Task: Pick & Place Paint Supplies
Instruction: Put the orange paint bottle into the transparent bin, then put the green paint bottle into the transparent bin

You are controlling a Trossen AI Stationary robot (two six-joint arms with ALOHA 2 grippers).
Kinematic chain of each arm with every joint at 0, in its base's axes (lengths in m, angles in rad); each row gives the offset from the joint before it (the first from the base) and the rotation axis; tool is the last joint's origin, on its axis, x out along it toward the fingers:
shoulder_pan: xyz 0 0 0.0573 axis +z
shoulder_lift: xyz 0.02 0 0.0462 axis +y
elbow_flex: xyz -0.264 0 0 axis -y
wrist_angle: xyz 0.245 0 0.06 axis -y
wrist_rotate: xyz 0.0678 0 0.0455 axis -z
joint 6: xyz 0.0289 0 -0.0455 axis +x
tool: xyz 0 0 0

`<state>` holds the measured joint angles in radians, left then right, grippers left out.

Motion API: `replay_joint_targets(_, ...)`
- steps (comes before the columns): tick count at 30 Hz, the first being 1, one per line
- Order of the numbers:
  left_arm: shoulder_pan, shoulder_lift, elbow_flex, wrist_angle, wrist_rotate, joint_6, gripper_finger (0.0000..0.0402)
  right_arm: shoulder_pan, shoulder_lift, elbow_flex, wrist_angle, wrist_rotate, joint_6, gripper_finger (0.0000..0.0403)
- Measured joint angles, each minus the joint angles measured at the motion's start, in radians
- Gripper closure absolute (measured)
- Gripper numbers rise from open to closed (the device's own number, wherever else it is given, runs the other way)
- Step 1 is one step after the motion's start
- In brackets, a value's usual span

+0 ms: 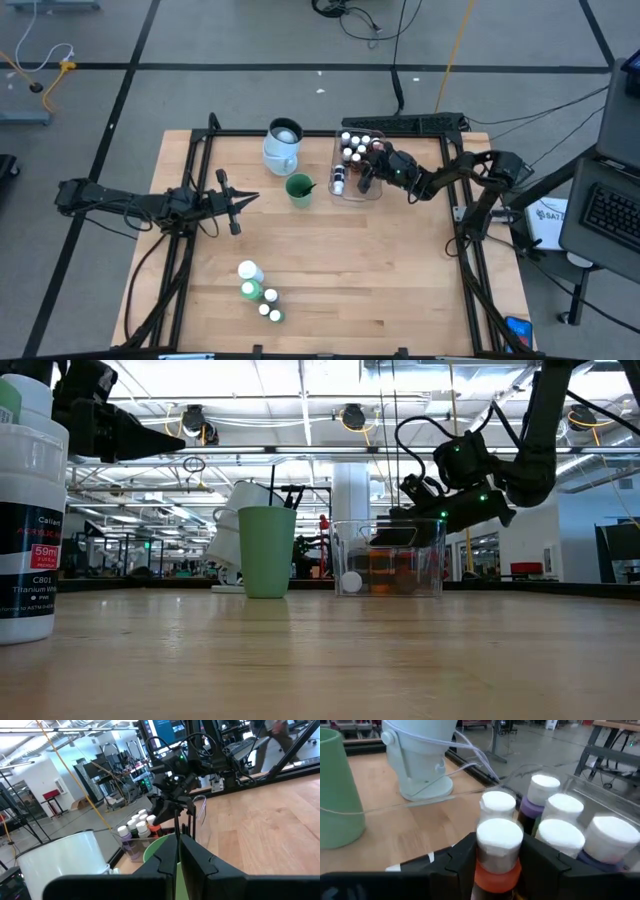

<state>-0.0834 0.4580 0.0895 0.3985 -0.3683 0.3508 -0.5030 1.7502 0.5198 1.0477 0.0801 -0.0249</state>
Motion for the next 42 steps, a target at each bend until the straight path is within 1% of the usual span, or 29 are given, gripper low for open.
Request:
replay_joint_targets(7,0.0,0.0,0.0,-0.004,0.0,0.006,0.0376,0.006,-0.034,-0.003,-0.019,-0.004,0.009,0.0225)
replay_joint_targets(11,0.0,0.0,0.0,-0.004,0.0,0.006,0.0376,0.022,-0.084,-0.003,-0.017,-0.003,0.0,0.0204)
replay_joint_targets(16,0.0,0.0,0.0,-0.004,0.0,0.006,0.0376,0.065,-0.232,-0.003,-0.021,-0.002,-0.036,0.0184)
replay_joint_targets(19,0.0,0.0,0.0,-0.005,0.0,0.006,0.0376,0.115,-0.371,-0.003,-0.118,-0.003,-0.042,0.0185)
replay_joint_targets(21,0.0,0.0,0.0,-0.006,0.0,0.005,0.0376,0.157,-0.478,-0.006,-0.202,-0.005,-0.07,0.02)
replay_joint_targets(23,0.0,0.0,0.0,-0.008,0.0,-0.003,0.0376,0.208,-0.59,-0.031,-0.253,-0.007,-0.129,0.0231)
replay_joint_targets(26,0.0,0.0,0.0,-0.015,0.0,-0.012,0.0376,0.271,-0.773,-0.101,-0.268,-0.007,-0.168,0.0297)
replay_joint_targets(29,0.0,0.0,0.0,-0.014,0.0,-0.013,0.0376,0.299,-0.959,-0.193,-0.265,-0.005,-0.139,0.0366)
replay_joint_targets(30,0.0,0.0,0.0,-0.014,0.0,-0.017,0.0376,0.305,-1.017,-0.226,-0.272,-0.011,-0.129,0.0384)
replay_joint_targets(32,0.0,0.0,0.0,-0.013,0.0,-0.019,0.0376,0.307,-1.116,-0.291,-0.292,-0.064,-0.107,0.0394)
replay_joint_targets(34,0.0,0.0,0.0,-0.005,0.0,-0.019,0.0376,0.307,-1.2,-0.342,-0.322,-0.11,-0.076,0.0389)
replay_joint_targets(38,0.0,0.0,0.0,-0.004,0.0,-0.019,0.0376,0.306,-1.362,-0.4,-0.442,-0.103,-0.059,0.0393)
replay_joint_targets(42,0.0,0.0,0.0,-0.004,0.0,-0.019,0.0376,0.302,-1.505,-0.404,-0.599,-0.104,-0.066,0.04)
